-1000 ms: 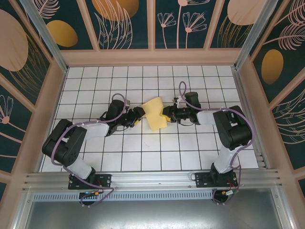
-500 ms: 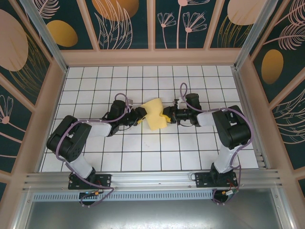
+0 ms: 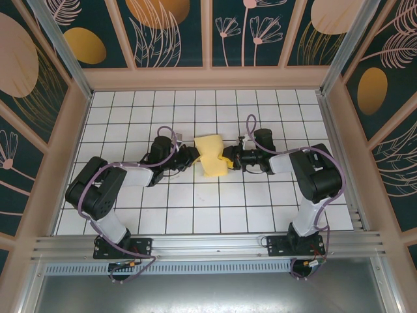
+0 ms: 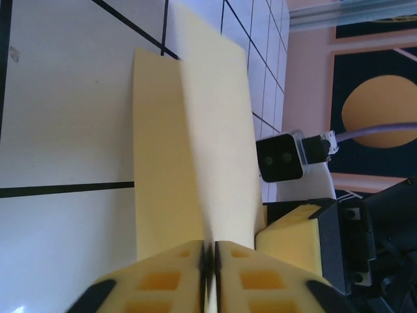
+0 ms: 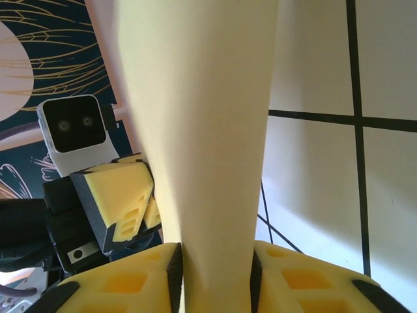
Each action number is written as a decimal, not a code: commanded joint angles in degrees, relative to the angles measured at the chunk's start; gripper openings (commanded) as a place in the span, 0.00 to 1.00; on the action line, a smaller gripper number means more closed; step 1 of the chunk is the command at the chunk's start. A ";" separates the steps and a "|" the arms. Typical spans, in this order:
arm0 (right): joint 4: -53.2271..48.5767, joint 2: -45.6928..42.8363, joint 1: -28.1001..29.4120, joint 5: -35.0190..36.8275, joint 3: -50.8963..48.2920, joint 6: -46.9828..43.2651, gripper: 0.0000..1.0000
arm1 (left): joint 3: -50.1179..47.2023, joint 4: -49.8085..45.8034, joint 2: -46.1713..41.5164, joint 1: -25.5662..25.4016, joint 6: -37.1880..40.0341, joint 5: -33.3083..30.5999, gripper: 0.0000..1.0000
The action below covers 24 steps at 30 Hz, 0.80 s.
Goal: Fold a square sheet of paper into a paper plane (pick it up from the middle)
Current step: Fold the square sheet of paper in half at the center of the table.
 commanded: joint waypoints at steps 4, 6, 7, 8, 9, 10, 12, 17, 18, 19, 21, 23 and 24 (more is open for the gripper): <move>-16.36 -2.52 0.41 6.44 3.52 -12.73 0.52 | 0.79 1.25 0.37 -0.29 1.64 -0.03 0.00; -22.69 -4.49 0.60 10.35 5.07 -16.95 0.63 | 1.53 0.15 0.44 -0.38 2.47 -0.02 0.00; -24.77 -5.32 0.61 11.91 5.59 -18.43 0.68 | 1.85 -0.14 0.53 -0.40 2.67 0.08 0.00; -26.80 -6.19 0.61 13.77 6.06 -19.85 0.73 | 2.26 -0.16 0.56 -0.64 2.88 0.29 0.00; -28.39 -7.03 0.62 15.20 6.55 -20.97 0.76 | 2.70 -0.18 0.57 -0.72 3.01 0.59 0.00; -30.22 -7.79 0.60 16.75 7.03 -22.13 0.78 | 3.29 -0.39 0.57 -0.97 3.27 0.90 0.00; -32.93 -8.91 0.63 19.30 7.79 -24.20 0.82 | 4.46 -1.00 2.38 -1.56 3.62 1.07 0.00; -35.60 -10.62 0.07 20.96 8.72 -29.12 0.85 | 7.10 -0.72 5.10 -3.18 3.28 1.85 0.00; -35.58 -10.69 -0.06 20.41 8.79 -30.01 0.85 | 7.57 -0.93 5.62 -3.46 3.22 1.63 0.00; -35.58 -10.64 -0.19 19.74 8.81 -31.01 0.85 | 8.16 -1.20 6.39 -3.79 3.16 1.45 0.00; -36.10 -9.82 -0.28 18.01 9.32 -33.04 0.84 | 8.80 -1.36 7.52 -4.23 2.81 0.97 0.00; -37.37 -8.51 -0.43 17.60 10.32 -34.89 0.83 | 8.73 -1.56 8.08 -4.34 2.42 -0.53 0.00; -37.71 -7.97 -0.45 17.84 10.55 -35.29 0.82 | 8.62 -1.60 8.21 -4.37 2.43 -1.15 0.00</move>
